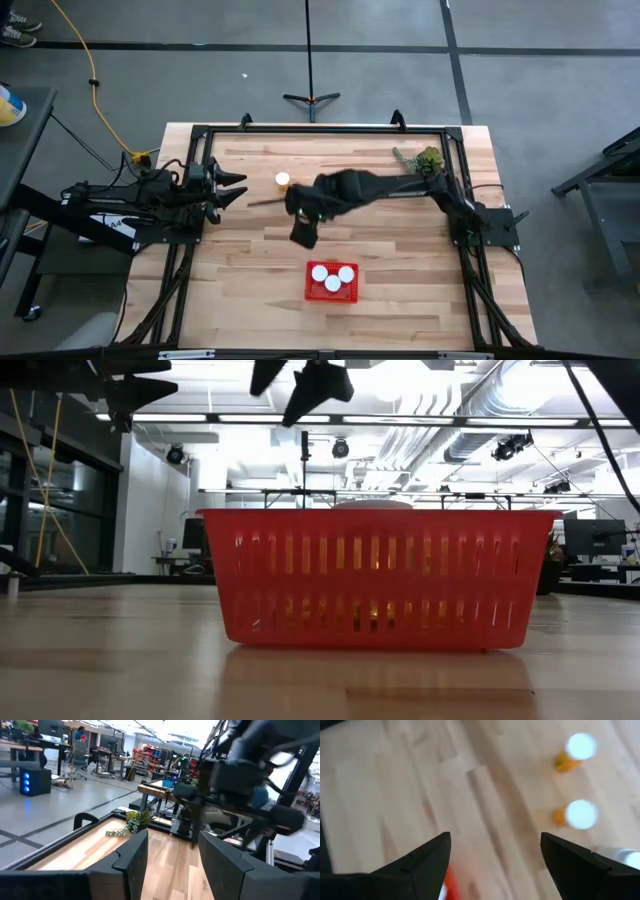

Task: Pick and place pill bottles into a basket
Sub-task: Put the orange pill bottle into the red basket

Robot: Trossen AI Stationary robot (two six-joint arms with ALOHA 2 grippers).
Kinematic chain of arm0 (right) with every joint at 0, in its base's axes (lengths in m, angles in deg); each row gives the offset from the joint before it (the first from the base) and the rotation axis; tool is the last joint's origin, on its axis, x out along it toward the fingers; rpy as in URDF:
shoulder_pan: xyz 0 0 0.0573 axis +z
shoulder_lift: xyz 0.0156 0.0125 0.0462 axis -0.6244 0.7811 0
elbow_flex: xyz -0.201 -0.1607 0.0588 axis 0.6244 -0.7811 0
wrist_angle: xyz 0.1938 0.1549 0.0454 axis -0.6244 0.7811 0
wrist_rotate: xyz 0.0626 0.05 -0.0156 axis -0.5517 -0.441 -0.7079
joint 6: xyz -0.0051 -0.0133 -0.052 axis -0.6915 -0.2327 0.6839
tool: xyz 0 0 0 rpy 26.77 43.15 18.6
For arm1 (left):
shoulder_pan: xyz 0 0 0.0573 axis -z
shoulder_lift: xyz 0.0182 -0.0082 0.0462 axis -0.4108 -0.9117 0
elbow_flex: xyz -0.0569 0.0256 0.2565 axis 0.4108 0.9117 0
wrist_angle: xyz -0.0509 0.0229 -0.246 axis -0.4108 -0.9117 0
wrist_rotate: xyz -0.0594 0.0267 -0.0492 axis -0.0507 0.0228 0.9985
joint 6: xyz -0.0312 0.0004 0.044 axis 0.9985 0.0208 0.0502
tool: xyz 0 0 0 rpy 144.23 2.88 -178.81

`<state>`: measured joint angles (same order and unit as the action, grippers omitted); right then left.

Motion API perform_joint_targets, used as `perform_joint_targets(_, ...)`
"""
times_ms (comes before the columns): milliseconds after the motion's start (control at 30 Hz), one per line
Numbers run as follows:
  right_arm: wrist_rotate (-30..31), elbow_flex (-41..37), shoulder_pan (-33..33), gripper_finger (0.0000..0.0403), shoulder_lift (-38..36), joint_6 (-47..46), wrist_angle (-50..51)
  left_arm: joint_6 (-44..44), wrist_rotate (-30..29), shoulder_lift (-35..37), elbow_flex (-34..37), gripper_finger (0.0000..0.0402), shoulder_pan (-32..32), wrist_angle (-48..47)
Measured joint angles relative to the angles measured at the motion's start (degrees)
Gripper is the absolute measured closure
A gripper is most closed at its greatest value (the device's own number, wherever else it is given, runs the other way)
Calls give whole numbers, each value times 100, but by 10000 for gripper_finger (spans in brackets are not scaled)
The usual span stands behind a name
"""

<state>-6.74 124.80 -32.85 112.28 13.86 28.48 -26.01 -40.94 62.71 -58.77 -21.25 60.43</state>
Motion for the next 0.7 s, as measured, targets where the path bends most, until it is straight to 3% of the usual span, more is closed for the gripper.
perform_joint_targets(267,-62,-10,-764,104,0,603,81,-52,2,-1,-2,190,2,11)
perform_joint_targets(700,-682,-20,-1840,104,300,1480,186,-56,2,0,-2,190,1,42)
